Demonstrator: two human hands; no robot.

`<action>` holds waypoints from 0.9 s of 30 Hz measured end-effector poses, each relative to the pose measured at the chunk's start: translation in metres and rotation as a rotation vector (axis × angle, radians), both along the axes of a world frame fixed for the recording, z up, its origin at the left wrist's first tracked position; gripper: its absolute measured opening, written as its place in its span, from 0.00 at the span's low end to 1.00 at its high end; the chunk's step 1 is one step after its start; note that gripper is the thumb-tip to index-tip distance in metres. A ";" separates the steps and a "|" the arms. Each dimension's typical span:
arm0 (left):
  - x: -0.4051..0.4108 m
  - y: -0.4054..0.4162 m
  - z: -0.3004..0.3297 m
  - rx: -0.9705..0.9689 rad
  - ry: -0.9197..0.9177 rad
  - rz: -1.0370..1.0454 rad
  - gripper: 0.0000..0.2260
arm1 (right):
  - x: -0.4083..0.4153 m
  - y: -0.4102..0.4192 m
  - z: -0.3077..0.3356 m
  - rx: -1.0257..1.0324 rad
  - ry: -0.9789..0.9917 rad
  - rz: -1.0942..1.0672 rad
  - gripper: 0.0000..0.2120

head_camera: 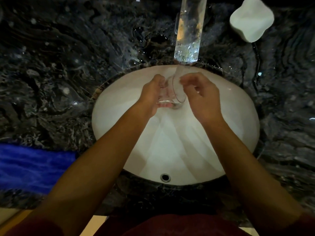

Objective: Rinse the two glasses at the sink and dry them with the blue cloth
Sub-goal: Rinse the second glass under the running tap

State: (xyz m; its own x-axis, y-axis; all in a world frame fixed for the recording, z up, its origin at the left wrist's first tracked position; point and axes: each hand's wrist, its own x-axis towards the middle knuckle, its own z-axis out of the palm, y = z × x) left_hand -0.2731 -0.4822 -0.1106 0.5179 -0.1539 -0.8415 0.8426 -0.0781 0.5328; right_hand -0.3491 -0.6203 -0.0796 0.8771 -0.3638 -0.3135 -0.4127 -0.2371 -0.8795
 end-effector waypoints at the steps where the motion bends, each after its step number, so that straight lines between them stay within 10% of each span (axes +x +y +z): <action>1: 0.002 -0.002 -0.001 -0.003 0.027 0.012 0.10 | -0.001 -0.003 -0.002 -0.120 0.018 -0.004 0.12; 12: -0.006 -0.022 -0.002 -0.018 0.196 -0.080 0.15 | 0.056 0.003 -0.008 -0.577 0.428 0.439 0.10; 18: -0.003 -0.021 -0.009 0.099 -0.074 0.077 0.15 | 0.041 0.022 -0.019 -0.573 0.299 0.096 0.06; 21: -0.007 -0.013 -0.018 0.137 -0.204 0.113 0.15 | 0.035 0.021 -0.027 -0.310 0.515 0.002 0.19; 27: -0.007 -0.016 -0.005 0.152 -0.528 0.162 0.10 | 0.028 0.021 -0.036 0.666 0.772 -0.101 0.13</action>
State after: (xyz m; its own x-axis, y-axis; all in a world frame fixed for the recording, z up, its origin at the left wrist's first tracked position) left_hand -0.2797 -0.4986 -0.1155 0.8812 0.0652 -0.4683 0.4724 -0.0785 0.8779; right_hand -0.3208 -0.5990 -0.1155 0.3250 0.0298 -0.9453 -0.9132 0.2696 -0.3055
